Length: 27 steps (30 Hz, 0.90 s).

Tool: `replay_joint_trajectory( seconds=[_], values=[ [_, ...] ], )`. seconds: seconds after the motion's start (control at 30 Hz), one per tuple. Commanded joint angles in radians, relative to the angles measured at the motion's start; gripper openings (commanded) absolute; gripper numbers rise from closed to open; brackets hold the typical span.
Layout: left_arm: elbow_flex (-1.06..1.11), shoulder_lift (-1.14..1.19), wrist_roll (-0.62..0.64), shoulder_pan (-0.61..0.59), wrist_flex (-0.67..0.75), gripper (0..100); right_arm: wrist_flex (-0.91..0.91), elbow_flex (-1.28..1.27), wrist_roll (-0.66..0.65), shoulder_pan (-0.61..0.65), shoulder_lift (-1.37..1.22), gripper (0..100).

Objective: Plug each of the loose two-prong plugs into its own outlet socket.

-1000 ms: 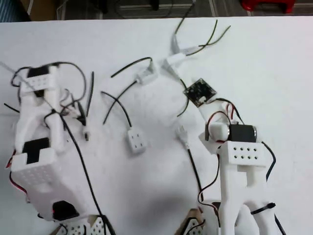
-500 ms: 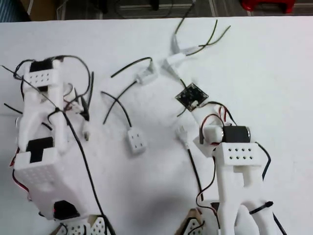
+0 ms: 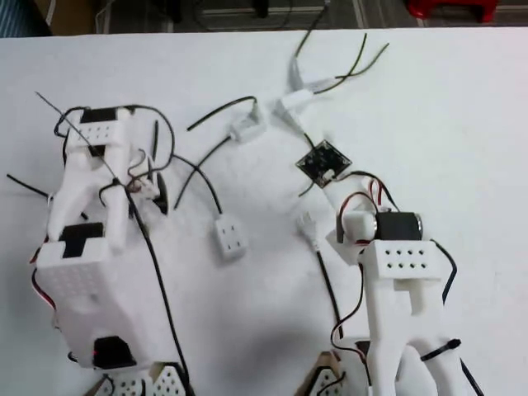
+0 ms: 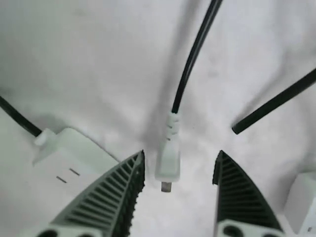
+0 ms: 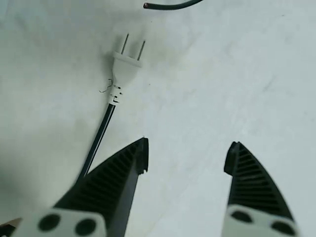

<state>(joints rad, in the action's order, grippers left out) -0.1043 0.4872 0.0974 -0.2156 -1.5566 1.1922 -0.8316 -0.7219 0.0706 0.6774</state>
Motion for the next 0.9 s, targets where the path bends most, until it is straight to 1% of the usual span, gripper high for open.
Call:
replay_joint_trajectory(
  seconds=[0.0, 0.1, 0.17, 0.23, 0.27, 0.33, 0.4, 0.53, 0.7, 0.87],
  values=[
    [-0.002, 0.021, -0.008, -0.005, 0.012, 23, -0.016, 0.006, 0.003, 0.001, 0.018, 25.2],
    [-0.008, 0.065, -0.008, -0.007, 0.018, 20, -0.016, 0.006, 0.003, 0.001, 0.016, 25.2],
    [-0.008, 0.102, -0.008, -0.007, 0.051, 13, -0.016, 0.006, 0.003, 0.001, 0.016, 25.2],
    [-0.009, 0.130, -0.009, -0.007, 0.057, 4, -0.016, 0.006, 0.003, 0.001, 0.018, 25.2],
    [-0.017, 0.137, -0.009, -0.005, 0.052, 1, -0.016, 0.006, 0.003, 0.001, 0.019, 25.2],
    [-0.034, 0.143, -0.009, -0.005, 0.025, 4, -0.016, 0.006, 0.003, 0.001, 0.024, 25.2],
    [-0.054, 0.139, -0.009, -0.005, 0.000, 2, -0.016, 0.006, 0.003, -0.001, 0.025, 25.2],
    [-0.144, 0.139, -0.009, -0.001, -0.083, 2, -0.015, 0.006, 0.003, -0.001, 0.025, 25.2],
    [-0.324, 0.139, -0.008, -0.001, -0.206, 2, -0.016, 0.006, 0.003, -0.030, 0.025, 25.2],
    [-0.505, 0.122, -0.002, 0.018, -0.229, 2, -0.016, 0.008, 0.000, -0.051, 0.025, 25.2]
  ],
)
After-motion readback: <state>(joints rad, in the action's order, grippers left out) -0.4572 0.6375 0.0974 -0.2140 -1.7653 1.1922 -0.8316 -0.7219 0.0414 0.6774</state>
